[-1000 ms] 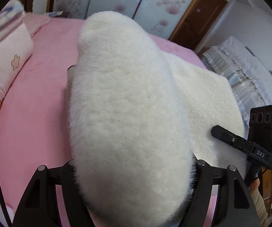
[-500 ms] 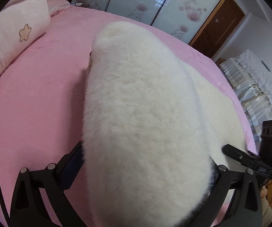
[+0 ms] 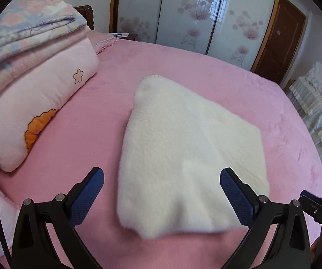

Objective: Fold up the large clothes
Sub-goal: 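Lift the bundle with both tools and carry it toward the clothes stack, then lay the bundle on top of the clothes stack and open both tools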

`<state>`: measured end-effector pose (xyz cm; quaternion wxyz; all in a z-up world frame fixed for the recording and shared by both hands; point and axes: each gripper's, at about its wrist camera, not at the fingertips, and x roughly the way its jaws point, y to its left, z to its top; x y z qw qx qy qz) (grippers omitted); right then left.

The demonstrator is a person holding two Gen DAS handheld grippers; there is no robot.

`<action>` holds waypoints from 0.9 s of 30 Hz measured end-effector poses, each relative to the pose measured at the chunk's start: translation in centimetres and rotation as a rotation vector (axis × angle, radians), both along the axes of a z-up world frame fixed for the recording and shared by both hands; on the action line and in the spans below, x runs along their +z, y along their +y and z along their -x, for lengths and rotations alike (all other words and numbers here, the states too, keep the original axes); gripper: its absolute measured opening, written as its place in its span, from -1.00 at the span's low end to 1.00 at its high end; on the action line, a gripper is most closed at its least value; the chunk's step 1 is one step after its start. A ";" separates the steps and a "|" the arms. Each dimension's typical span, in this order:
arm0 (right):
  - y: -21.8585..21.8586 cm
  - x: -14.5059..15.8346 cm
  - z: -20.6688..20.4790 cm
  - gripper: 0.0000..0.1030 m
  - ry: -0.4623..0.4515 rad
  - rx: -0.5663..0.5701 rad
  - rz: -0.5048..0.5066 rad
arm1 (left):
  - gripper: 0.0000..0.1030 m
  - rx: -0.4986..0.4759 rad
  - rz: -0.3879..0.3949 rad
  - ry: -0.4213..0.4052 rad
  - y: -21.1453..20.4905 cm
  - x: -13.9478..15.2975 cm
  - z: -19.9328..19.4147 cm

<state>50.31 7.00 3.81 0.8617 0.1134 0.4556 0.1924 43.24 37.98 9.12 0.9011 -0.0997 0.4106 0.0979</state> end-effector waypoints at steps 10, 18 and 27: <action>-2.1 8.0 12.3 0.77 -0.008 0.078 0.117 | 1.00 -0.018 0.017 0.043 -7.3 5.3 12.2; -7.3 15.0 22.6 0.77 -0.065 0.097 0.085 | 1.00 -0.101 0.037 0.009 -16.7 11.6 22.7; -12.9 15.9 31.2 0.77 -0.131 0.048 0.182 | 1.00 -0.189 -0.046 0.003 -26.0 13.0 32.1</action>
